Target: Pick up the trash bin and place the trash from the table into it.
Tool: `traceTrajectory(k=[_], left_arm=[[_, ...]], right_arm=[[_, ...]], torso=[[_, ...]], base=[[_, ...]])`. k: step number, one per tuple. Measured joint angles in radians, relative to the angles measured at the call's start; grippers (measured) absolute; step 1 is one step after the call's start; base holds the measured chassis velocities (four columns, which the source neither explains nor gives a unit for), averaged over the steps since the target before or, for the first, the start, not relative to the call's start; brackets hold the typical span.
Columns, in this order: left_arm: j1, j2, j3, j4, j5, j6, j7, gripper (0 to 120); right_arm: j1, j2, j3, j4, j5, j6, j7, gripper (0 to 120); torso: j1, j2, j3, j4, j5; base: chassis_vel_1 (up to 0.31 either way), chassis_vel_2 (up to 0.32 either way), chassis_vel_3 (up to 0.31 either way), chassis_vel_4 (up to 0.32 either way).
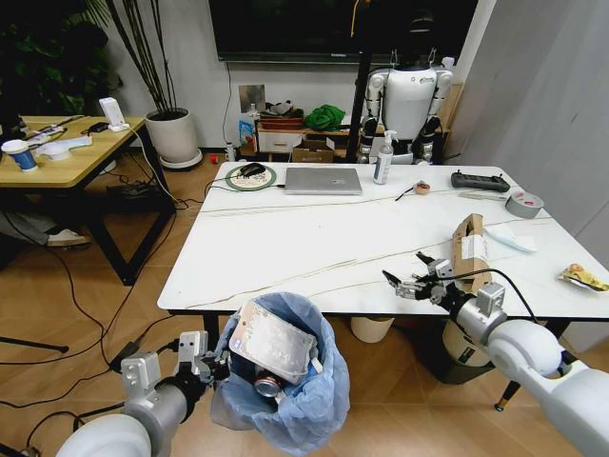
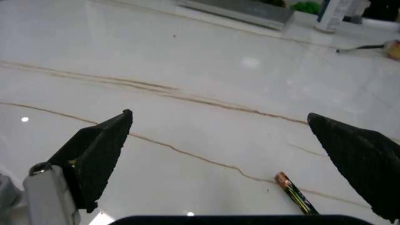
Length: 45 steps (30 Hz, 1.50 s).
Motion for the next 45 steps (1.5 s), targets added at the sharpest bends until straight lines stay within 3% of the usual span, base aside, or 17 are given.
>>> traceTrajectory(k=[9,29,37,43,45], left_arm=[[-0.005,0.000,0.000,0.010,-0.002,-0.001,0.001,0],[-0.003,-0.002,-0.001,0.008,-0.003,-0.003,0.001,0],[-0.006,-0.001,-0.002,0.008,-0.005,-0.003,0.000,0],[-0.007,-0.001,-0.002,0.007,-0.006,-0.004,0.000,0],[-0.006,-0.003,-0.002,0.006,-0.007,-0.004,-0.001,0]], right_arm=[[0.026,0.002,-0.004,-0.112,0.022,-0.018,-0.011,100],[0.070,0.026,-0.039,-0.184,0.046,-0.009,-0.041,97],[0.070,0.024,-0.042,-0.206,0.053,-0.008,-0.056,85],[0.065,0.020,-0.043,-0.206,0.060,-0.012,-0.058,67],[0.063,0.020,-0.045,-0.206,0.060,-0.012,-0.060,55]], torso=[[0.000,0.000,0.000,-0.0001,0.0001],[0.000,0.000,0.000,0.0000,0.0001],[0.000,0.000,0.000,0.0000,0.0000],[0.000,0.000,0.000,-0.0001,-0.0001],[0.000,0.000,0.000,0.0000,-0.0001]], base=[[0.000,0.000,0.000,0.000],[0.000,0.000,0.000,0.000],[0.000,0.000,0.000,0.000],[0.000,0.000,0.000,0.000],[0.000,0.000,0.000,0.000]])
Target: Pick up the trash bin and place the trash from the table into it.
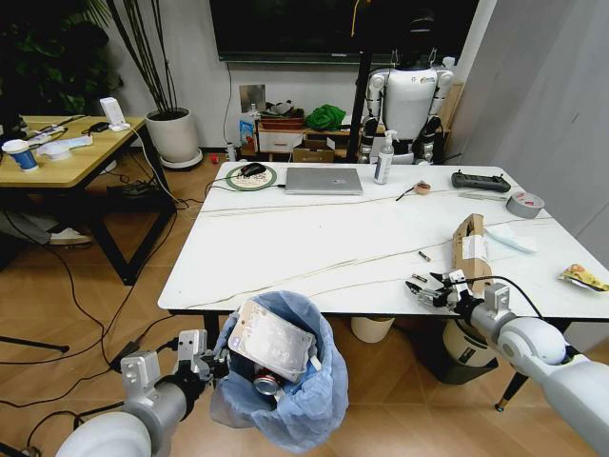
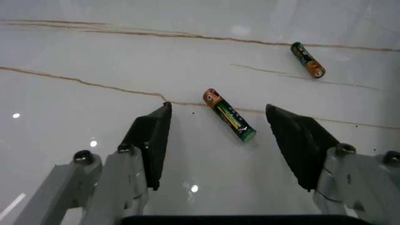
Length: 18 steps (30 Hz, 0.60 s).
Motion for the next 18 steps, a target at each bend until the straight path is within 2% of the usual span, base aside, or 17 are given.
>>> traceTrajectory(k=[2,8,10,11,12,14,18], left_arm=[[0.001,0.000,0.000,0.000,0.000,0.000,0.000,0],[0.001,-0.002,-0.002,-0.001,0.000,-0.001,-0.001,0],[0.001,-0.002,-0.002,-0.001,0.000,-0.001,-0.001,0],[0.001,-0.002,-0.002,-0.001,0.001,-0.001,-0.001,0],[0.001,-0.003,-0.002,-0.001,0.001,-0.001,-0.001,0],[0.001,-0.003,-0.002,-0.001,0.001,-0.001,-0.001,0],[0.000,-0.005,-0.002,-0.001,0.002,-0.001,-0.001,0]], right_arm=[[0.000,0.000,0.000,0.000,0.000,0.000,0.000,53],[0.000,-0.006,-0.001,0.003,0.006,-0.005,-0.002,24],[-0.001,-0.006,-0.001,0.004,0.007,-0.005,-0.003,22],[-0.002,-0.008,0.000,0.005,0.007,-0.005,-0.005,16],[-0.002,-0.008,0.000,0.005,0.007,-0.005,-0.005,16],[-0.006,-0.010,0.000,0.005,0.007,-0.005,-0.009,4],[-0.011,-0.011,0.001,0.006,0.006,-0.004,-0.013,0]], torso=[[0.000,0.000,0.000,0.0000,0.0000],[0.000,0.000,0.000,0.0000,0.0001],[0.000,0.000,0.000,0.0000,0.0001],[0.000,0.000,0.000,0.0000,0.0002],[0.000,0.000,0.000,0.0000,0.0002],[0.000,0.000,0.000,0.0000,0.0002],[0.000,0.000,0.000,0.0000,-0.0002]], base=[[0.000,0.000,0.000,0.000],[0.000,0.000,0.000,0.000],[0.000,0.000,0.000,0.000],[0.000,0.000,0.000,0.000],[0.000,0.000,0.000,0.000],[0.000,0.000,0.000,0.000],[0.000,0.000,0.000,0.000]])
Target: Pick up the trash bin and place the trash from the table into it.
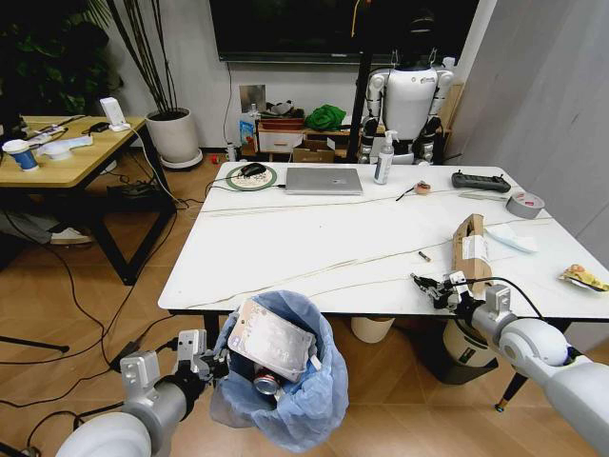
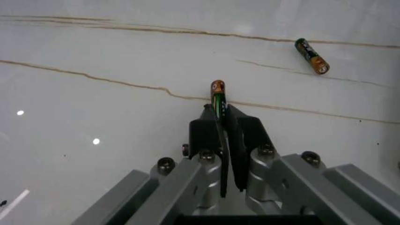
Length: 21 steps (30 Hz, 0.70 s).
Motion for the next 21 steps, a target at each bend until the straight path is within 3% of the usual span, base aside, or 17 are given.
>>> traceTrajectory(k=[6,12,21], left_arm=[[-0.001,-0.003,0.002,0.000,0.001,0.000,0.000,0],[-0.004,-0.006,0.005,0.001,0.001,-0.001,0.000,0],[-0.008,-0.011,0.015,0.006,0.002,-0.001,0.000,0]], right_arm=[[-0.007,-0.005,0.005,0.043,0.013,0.012,-0.017,0],[-0.022,-0.055,0.005,0.270,0.080,0.071,-0.043,0],[-0.040,-0.153,-0.070,0.491,0.099,0.172,-0.137,0]], torso=[[0.000,0.000,0.000,-0.0002,0.0012],[0.000,0.000,0.000,0.0000,0.0004],[0.000,0.000,0.000,0.0001,-0.0001]], base=[[0.000,0.000,0.000,0.000],[0.000,0.000,0.000,0.000],[0.000,0.000,0.000,0.000]])
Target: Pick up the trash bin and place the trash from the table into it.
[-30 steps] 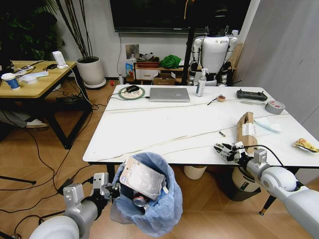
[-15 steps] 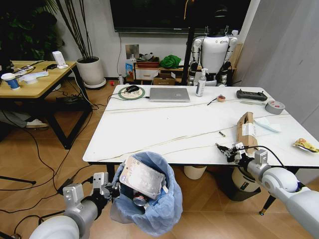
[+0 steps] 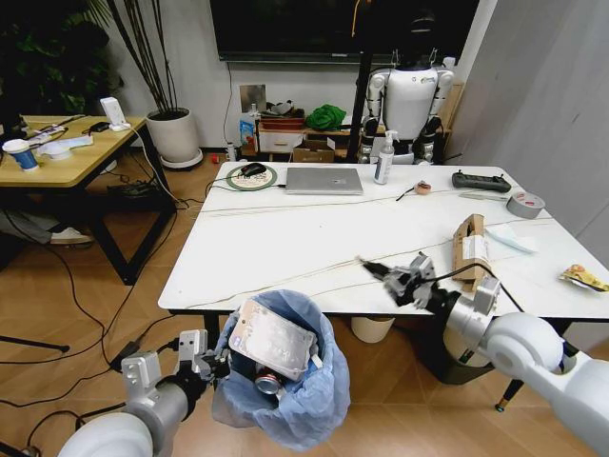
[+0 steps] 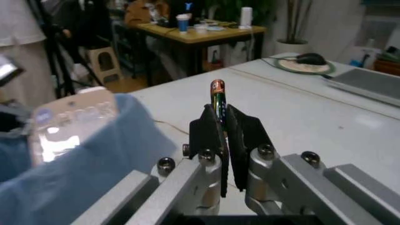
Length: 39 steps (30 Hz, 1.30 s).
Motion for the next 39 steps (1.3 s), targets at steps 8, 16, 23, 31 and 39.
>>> traceTrajectory(k=[8,16,23,31,39], left_arm=[[-0.014,-0.004,0.013,0.007,0.000,0.000,0.001,0],[-0.032,0.006,0.036,0.012,-0.018,-0.003,0.020,0],[-0.063,0.020,0.068,0.022,-0.036,-0.011,0.039,0],[-0.069,0.021,0.073,0.021,-0.046,-0.017,0.055,0],[-0.067,0.013,0.070,0.014,-0.048,-0.018,0.055,0]], right_arm=[[-0.023,-0.097,-0.045,0.081,-0.059,0.060,-0.101,0],[-0.002,-0.119,-0.048,0.115,-0.060,0.069,-0.110,0],[-0.021,-0.109,-0.071,0.104,-0.091,0.100,-0.135,0],[-0.015,-0.094,-0.096,0.088,-0.113,0.108,-0.161,0],[-0.016,-0.089,-0.095,0.079,-0.124,0.114,-0.172,0]], torso=[[0.000,0.000,0.000,-0.0002,0.0006],[0.000,0.000,0.000,0.0000,0.0005],[0.000,0.000,0.000,-0.0002,0.0005],[0.000,0.000,0.000,-0.0001,0.0004],[0.000,0.000,0.000,-0.0001,0.0004]], base=[[0.000,0.000,0.000,0.000],[0.000,0.000,0.000,0.000],[0.000,0.000,0.000,0.000],[0.000,0.000,0.000,0.000],[0.000,0.000,0.000,0.000]])
